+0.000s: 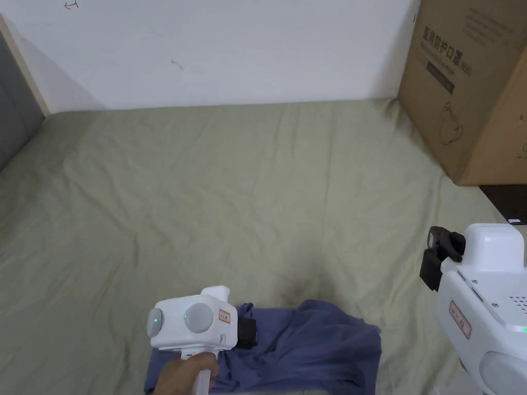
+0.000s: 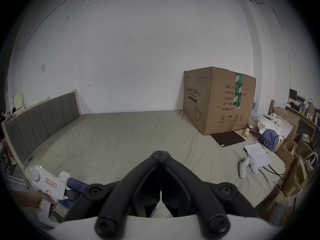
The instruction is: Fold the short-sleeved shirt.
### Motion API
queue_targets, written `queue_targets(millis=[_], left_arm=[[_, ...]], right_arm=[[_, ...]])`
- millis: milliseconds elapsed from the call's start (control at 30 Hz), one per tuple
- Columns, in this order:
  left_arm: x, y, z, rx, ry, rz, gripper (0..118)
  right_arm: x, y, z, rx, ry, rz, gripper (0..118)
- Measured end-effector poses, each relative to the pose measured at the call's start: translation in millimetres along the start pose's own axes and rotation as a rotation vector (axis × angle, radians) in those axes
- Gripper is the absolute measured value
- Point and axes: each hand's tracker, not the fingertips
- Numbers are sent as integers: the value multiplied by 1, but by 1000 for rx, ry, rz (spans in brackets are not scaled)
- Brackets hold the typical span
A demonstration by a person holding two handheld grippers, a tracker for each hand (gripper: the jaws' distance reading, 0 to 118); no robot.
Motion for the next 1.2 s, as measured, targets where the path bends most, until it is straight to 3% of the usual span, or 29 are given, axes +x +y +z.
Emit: queue_targets(millis=[33, 67, 100, 233, 367, 400, 467, 500, 533, 567, 767, 1067, 1200], left_arm=[[2, 0, 7, 12, -23, 7, 88], [7, 0, 17, 32, -32, 9, 105], [7, 0, 26, 70, -56, 2, 111], [3, 3, 71, 206, -97, -19, 111], [-16, 3, 103, 372, 4, -54, 109], [-23, 1, 107, 409, 36, -54, 105], [-35, -2, 110, 455, 87, -58, 77], [-41, -3, 109, 462, 106, -58, 55], [-46, -4, 106, 445, 118, -59, 18], [-52, -4, 102, 428, 130, -52, 1], [-60, -16, 62, 327, 154, -27, 0], [-5, -48, -3, 150, 187, -220, 0], [10, -43, 0, 147, 92, -205, 0]], right_arm=[[1, 0, 0, -1, -3, -2, 0], [1, 0, 0, -1, -6, -4, 0], [2, 0, 0, -1, -8, -8, 0], [5, 2, 2, 6, -17, -21, 0], [6, 5, 4, 13, -19, -27, 0], [6, 5, 4, 14, -18, -27, 0], [5, 6, 5, 16, -15, -28, 0], [6, 7, 5, 16, -13, -28, 0], [5, 7, 5, 16, -13, -28, 0], [5, 7, 5, 16, -11, -28, 0], [5, 8, 6, 16, -7, -37, 0], [18, 3, 9, 1, -28, -37, 0], [27, 1, 11, -5, -49, -43, 0]])
